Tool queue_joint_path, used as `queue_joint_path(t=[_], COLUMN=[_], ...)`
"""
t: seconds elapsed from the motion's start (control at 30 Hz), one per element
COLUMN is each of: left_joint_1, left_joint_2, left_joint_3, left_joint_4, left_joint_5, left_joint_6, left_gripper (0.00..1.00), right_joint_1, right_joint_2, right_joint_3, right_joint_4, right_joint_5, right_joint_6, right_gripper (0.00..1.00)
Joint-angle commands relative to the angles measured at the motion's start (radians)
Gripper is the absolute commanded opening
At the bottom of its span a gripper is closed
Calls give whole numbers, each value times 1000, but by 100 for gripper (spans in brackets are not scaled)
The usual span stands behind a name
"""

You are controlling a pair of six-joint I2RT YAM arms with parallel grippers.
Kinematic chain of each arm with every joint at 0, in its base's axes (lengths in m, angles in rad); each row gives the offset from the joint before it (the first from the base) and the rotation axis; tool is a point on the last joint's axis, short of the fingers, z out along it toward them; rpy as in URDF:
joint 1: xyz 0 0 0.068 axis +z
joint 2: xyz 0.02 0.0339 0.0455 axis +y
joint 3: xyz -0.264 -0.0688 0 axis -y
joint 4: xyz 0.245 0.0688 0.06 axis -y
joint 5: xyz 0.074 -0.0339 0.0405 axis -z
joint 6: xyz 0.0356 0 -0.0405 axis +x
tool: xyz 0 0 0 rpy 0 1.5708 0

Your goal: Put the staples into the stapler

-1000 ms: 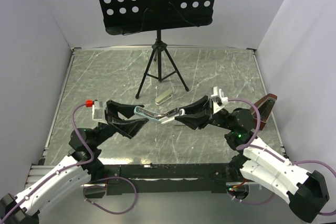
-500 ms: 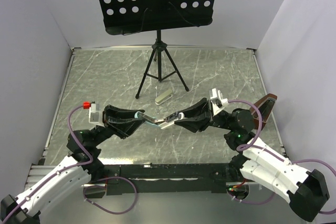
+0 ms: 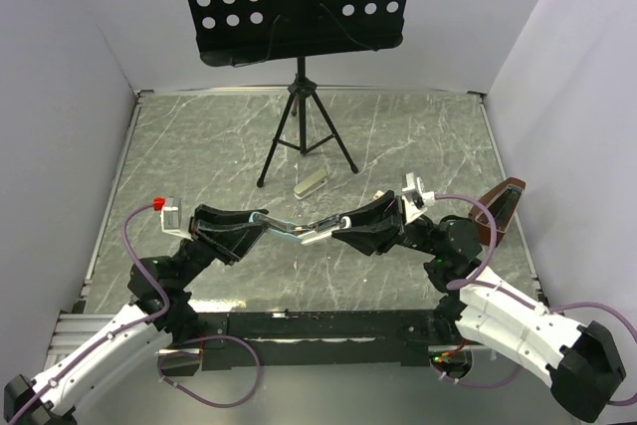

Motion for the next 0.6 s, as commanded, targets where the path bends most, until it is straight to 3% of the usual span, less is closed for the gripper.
queue_joint_path(t=[0.0,0.1,0.17,0.23,0.27,0.57], left_joint_1=[18,18,18,18,17,18], left_joint_2=[-50,-40,-36,-39,-41,-23], left_joint_3=[53,102,148,182,191,330], left_joint_4=[106,27,-61,-115,-161,-448], left_joint_5=[-203,-164,-135,-123,-114,-85], left_joint_6=[-14,58,131,196,216,452], left_gripper=[1,1,1,1,1,1], right_joint_1=[-20,-21,-21,-20,-21,-30], right_joint_2=[-7,17,14,-5,-15,-139], right_joint_3=[14,20,37,56,63,198], right_joint_4=[79,42,-16,-118,-163,-678], right_joint_5=[69,43,36,49,54,161], right_joint_6=[-22,-11,-34,-73,-106,-339], right_gripper=[0,3,18,25,35,74])
